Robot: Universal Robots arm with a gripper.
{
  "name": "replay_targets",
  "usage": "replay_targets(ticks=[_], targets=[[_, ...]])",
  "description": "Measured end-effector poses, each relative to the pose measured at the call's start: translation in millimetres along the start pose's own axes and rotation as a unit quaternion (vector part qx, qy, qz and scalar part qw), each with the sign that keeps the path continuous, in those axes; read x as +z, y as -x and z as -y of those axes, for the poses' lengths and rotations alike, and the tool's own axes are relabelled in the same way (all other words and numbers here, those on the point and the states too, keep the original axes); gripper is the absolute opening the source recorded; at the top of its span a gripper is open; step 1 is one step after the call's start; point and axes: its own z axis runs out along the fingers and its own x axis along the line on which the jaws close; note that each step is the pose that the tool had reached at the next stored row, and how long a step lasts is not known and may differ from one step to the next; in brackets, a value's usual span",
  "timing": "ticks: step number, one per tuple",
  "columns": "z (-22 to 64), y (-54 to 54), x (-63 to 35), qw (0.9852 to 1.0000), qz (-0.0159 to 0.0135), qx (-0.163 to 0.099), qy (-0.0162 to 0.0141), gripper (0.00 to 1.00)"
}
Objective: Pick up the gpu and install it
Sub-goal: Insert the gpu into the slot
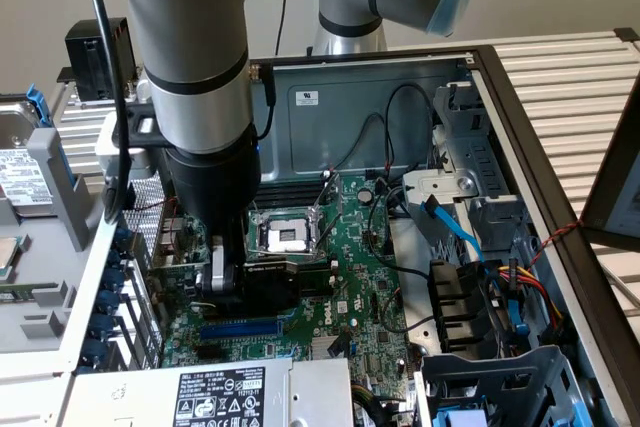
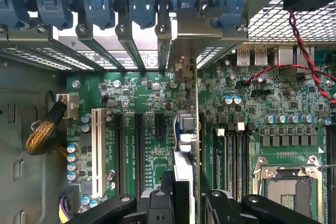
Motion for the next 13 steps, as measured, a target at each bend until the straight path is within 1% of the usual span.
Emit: replay_targets(ticks=[2,6,7,13], targets=[[0.0,0.0,0.1,1.0,-0.0001,0.0,0.0011,0.28],[0.2,0.0,0.1,1.0,-0.0014,0.0,0.0064,0.28],[0.1,0.0,0.1,1.0,-0.0017,0.0,0.007,0.28],[0.5,0.1,0.1,1.0,-0.0045,0.0,0.0073,0.28]])
